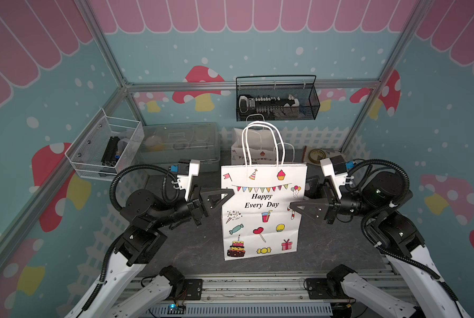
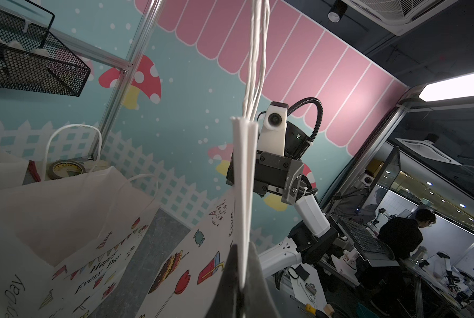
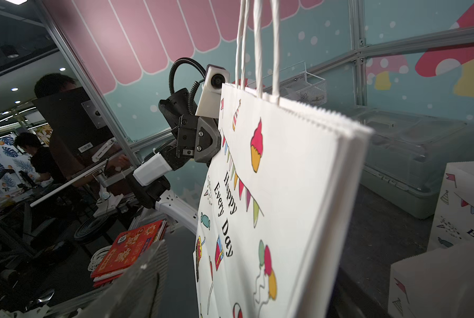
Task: Put away the paper bag
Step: Press the paper bag.
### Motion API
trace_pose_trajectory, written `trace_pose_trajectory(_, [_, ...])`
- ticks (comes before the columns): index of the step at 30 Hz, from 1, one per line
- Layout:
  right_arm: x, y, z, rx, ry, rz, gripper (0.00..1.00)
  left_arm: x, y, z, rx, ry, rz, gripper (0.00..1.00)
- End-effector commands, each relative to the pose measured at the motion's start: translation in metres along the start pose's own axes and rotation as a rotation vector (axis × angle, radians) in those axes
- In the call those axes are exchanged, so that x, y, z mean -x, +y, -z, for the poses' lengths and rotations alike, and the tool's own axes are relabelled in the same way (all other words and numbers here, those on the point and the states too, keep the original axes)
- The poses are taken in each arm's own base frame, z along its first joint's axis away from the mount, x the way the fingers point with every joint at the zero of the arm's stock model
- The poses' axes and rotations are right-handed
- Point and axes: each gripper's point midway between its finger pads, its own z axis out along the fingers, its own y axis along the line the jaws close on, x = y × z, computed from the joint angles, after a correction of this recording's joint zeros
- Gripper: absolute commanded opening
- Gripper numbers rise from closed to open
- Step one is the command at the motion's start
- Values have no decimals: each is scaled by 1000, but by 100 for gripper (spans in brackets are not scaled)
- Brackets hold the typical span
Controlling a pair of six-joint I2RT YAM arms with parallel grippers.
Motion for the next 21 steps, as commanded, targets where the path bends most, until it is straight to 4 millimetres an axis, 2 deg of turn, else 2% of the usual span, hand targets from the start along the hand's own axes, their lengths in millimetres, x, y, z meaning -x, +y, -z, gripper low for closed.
trace_pose_trajectory(1, [1,9,1,36,-4,17,62,8,-16,2,-49,-21,-13,0])
trace_pose_trajectory(9, [4,12,2,38,4,24,19,5,-12,-1,-42,0,-15,0])
trace_pose_trajectory(13, [7,14,4,29,6,34,7,1,-10,-4,-53,27,-7,1])
trace_pose_trajectory(16, [12,13,5,4,-10,42,0,-8,-12,-2,-60,78,-15,17])
trace_pose_trajectory(21, [15,13,7,-12,-24,53,0,-24,-16,5,-63,148,-30,51])
